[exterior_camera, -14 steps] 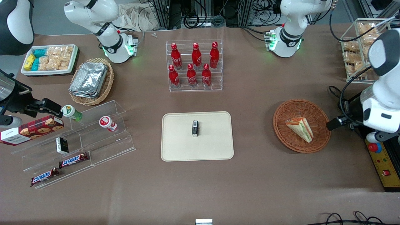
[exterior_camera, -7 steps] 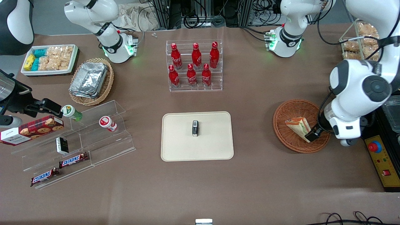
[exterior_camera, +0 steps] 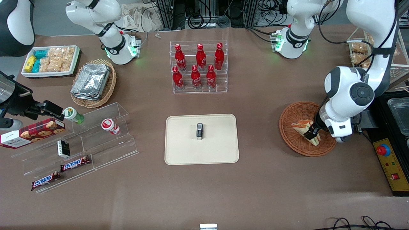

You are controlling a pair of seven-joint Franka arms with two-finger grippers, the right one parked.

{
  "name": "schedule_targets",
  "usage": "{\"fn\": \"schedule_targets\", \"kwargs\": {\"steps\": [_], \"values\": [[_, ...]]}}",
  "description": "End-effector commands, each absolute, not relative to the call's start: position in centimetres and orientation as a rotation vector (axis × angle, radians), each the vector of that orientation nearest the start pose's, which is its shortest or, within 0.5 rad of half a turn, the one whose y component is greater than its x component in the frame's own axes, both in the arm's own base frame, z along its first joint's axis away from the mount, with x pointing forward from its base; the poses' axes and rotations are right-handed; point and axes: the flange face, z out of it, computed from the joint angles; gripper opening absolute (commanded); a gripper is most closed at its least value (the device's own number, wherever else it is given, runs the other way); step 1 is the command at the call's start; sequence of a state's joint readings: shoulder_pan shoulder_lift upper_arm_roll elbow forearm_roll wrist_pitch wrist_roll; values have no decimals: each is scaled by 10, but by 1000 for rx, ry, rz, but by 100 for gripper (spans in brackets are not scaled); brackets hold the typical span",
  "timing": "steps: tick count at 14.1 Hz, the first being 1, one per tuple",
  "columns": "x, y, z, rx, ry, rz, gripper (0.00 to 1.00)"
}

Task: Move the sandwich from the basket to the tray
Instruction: 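Lower the left gripper and close it on the sandwich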

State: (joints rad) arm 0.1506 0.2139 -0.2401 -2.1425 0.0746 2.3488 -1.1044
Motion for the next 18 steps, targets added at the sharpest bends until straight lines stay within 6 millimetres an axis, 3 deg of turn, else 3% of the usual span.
{"fn": "schedule_targets", "kwargs": {"steps": [1,9,10,12,16,18], "values": [[557,-47,292,-2729,-1563,-29,100],[560,-37,250,-2731,-1532,-40,99],[561,-36,249,-2737,-1511,-55,79],[560,-37,245,-2743,-1455,-69,1],[565,-36,258,-2737,-1448,-78,0],[576,-36,289,-2698,-1412,-26,0]]}}
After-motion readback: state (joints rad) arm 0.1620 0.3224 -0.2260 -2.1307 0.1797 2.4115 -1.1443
